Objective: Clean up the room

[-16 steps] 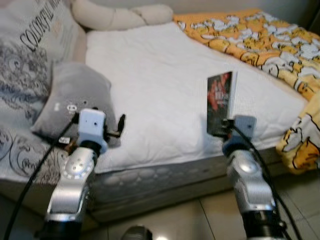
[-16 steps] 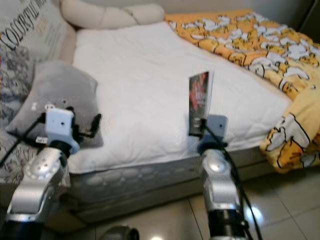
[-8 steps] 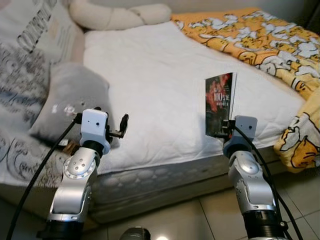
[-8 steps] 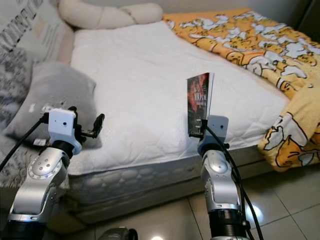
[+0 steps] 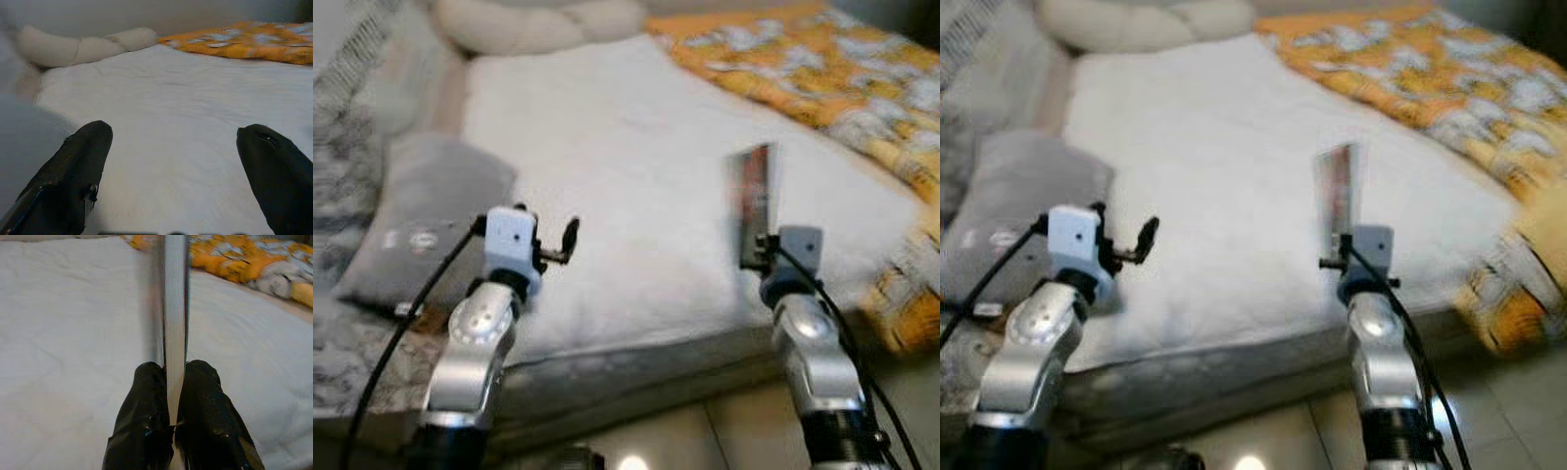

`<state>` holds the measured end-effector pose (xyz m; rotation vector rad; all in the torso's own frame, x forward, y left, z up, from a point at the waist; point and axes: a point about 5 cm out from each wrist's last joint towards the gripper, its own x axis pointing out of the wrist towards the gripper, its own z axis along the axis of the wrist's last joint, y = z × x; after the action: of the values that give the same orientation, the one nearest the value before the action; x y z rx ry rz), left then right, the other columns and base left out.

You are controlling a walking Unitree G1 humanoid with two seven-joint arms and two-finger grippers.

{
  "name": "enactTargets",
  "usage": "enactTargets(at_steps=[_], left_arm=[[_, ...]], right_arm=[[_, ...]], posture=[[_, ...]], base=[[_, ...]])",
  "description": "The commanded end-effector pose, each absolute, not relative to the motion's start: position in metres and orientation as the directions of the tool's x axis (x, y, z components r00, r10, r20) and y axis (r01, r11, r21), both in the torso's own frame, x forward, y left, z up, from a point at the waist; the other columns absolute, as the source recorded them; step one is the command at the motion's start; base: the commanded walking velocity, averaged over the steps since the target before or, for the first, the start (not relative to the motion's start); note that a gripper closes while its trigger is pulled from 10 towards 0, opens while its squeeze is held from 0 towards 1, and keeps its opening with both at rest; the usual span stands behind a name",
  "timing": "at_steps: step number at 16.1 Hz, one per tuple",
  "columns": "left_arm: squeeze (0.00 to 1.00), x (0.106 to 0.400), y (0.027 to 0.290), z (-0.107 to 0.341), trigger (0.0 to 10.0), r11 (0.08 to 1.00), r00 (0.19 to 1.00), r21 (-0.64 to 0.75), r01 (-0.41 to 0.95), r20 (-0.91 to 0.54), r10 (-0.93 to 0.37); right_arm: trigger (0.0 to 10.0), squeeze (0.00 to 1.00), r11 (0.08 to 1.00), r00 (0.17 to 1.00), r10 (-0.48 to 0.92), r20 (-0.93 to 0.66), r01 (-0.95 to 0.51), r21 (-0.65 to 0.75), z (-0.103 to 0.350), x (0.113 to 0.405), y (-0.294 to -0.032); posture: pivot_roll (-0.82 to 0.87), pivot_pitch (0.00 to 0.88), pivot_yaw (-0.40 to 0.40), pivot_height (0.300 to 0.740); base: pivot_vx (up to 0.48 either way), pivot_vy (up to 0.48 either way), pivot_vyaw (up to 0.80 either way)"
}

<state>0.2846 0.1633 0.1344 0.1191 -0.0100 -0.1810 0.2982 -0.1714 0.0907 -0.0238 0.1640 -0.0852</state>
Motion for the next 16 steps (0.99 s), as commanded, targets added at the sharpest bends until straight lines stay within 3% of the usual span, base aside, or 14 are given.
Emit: enactTargets(at_steps=[1,8,16], left_arm=[[0.00,0.284,0.174,0.134,10.0,0.980,0.989,0.133,0.146,-0.008,-0.147],[0.00,0.284,0.175,0.133,10.0,0.980,0.989,0.138,0.145,-0.011,-0.145],[0.00,0.280,0.161,0.137,10.0,0.950,0.961,0.141,0.277,-0.014,-0.278]], right_arm=[[10.0,0.00,0.999,0.993,0.021,-0.117,-0.025,-0.033,0.101,0.303,-0.149],[10.0,0.00,0.986,0.978,0.157,-0.136,-0.163,-0.030,0.099,0.302,-0.134],[10.0,0.00,0.987,0.978,0.156,-0.140,-0.147,0.069,0.102,0.309,-0.141]], posture=[[0.16,0.000,0.034,0.740],[0.16,0.000,0.034,0.740],[0.17,0.000,0.042,0.740]], base=[[0.345,0.000,0.80],[0.346,0.000,0.80],[0.038,0.000,0.00]])
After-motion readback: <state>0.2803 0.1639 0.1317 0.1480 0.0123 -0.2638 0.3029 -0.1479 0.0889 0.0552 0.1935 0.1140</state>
